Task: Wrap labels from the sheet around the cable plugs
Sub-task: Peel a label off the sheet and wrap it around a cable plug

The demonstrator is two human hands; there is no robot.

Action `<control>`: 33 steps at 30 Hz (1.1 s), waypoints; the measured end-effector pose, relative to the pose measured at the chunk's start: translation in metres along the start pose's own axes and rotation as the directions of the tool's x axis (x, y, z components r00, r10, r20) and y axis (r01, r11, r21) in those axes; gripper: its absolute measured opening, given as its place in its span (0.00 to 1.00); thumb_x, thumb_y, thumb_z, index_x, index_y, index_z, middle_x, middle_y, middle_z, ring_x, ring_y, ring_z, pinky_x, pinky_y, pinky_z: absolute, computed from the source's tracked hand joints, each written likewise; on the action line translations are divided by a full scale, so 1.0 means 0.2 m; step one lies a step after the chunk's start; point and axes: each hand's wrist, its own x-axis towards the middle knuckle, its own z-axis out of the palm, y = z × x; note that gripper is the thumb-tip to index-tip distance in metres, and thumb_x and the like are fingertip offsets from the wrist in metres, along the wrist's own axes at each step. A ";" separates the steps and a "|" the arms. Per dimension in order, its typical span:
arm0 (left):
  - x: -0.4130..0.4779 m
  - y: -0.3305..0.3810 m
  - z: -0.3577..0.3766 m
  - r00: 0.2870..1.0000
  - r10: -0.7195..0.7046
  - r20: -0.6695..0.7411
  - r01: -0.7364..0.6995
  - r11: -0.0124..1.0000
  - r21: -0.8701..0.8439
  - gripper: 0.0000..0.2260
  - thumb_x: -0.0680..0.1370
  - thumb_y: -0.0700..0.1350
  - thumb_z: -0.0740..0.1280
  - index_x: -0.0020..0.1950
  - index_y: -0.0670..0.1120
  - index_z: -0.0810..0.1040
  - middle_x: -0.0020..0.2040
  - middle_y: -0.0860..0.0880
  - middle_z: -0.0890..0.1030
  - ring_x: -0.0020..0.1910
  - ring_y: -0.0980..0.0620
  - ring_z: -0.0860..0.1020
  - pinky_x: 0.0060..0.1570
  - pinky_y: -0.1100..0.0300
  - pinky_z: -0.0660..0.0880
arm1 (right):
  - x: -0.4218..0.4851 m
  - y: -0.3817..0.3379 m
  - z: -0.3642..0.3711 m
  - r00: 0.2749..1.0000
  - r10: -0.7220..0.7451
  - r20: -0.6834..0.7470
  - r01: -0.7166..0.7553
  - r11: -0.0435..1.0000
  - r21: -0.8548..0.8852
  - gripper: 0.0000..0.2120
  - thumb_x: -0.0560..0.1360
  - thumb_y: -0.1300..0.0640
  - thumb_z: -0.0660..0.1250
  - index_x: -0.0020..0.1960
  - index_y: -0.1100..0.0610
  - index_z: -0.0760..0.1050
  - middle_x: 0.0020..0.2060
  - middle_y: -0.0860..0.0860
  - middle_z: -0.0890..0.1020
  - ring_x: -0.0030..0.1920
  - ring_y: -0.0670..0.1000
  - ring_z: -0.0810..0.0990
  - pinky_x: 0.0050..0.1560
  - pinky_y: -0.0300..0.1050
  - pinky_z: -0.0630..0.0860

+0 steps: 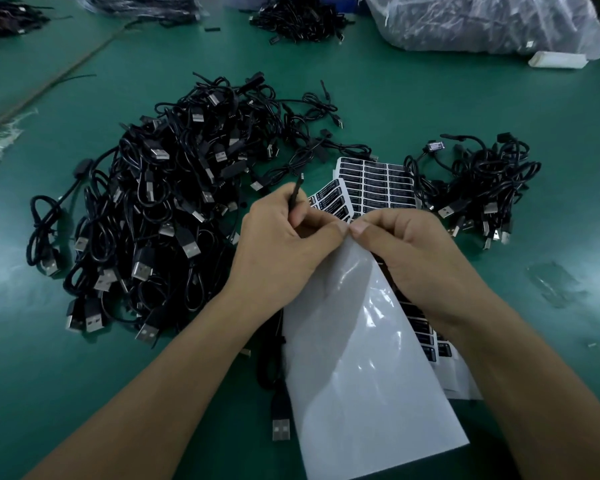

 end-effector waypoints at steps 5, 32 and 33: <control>0.01 0.01 -0.01 0.986 -0.069 -0.155 0.044 0.986 -0.159 0.21 0.74 0.33 0.71 0.36 0.49 0.60 0.33 0.51 0.79 0.33 0.51 0.81 0.36 0.56 0.80 | 0.00 0.02 -0.01 0.951 -0.126 -0.281 0.008 0.922 -0.387 0.13 0.74 0.60 0.66 0.35 0.67 0.73 0.27 0.61 0.71 0.28 0.47 0.64 0.29 0.43 0.68; 0.00 0.02 0.02 0.961 0.031 -0.276 -0.023 0.999 0.034 0.21 0.66 0.43 0.74 0.37 0.51 0.60 0.30 0.41 0.77 0.39 0.33 0.79 0.43 0.37 0.78 | -0.02 0.04 0.16 0.835 -0.522 -0.175 0.237 0.628 -0.741 0.09 0.76 0.52 0.72 0.49 0.57 0.84 0.42 0.54 0.82 0.44 0.57 0.79 0.45 0.53 0.72; 0.00 0.02 0.02 0.961 0.026 -0.276 -0.020 0.999 0.028 0.21 0.66 0.42 0.74 0.37 0.51 0.60 0.29 0.42 0.76 0.39 0.34 0.79 0.44 0.37 0.79 | -0.01 0.04 0.16 0.832 -0.525 -0.181 0.237 0.630 -0.739 0.08 0.77 0.52 0.71 0.49 0.58 0.83 0.41 0.54 0.82 0.43 0.57 0.79 0.45 0.53 0.72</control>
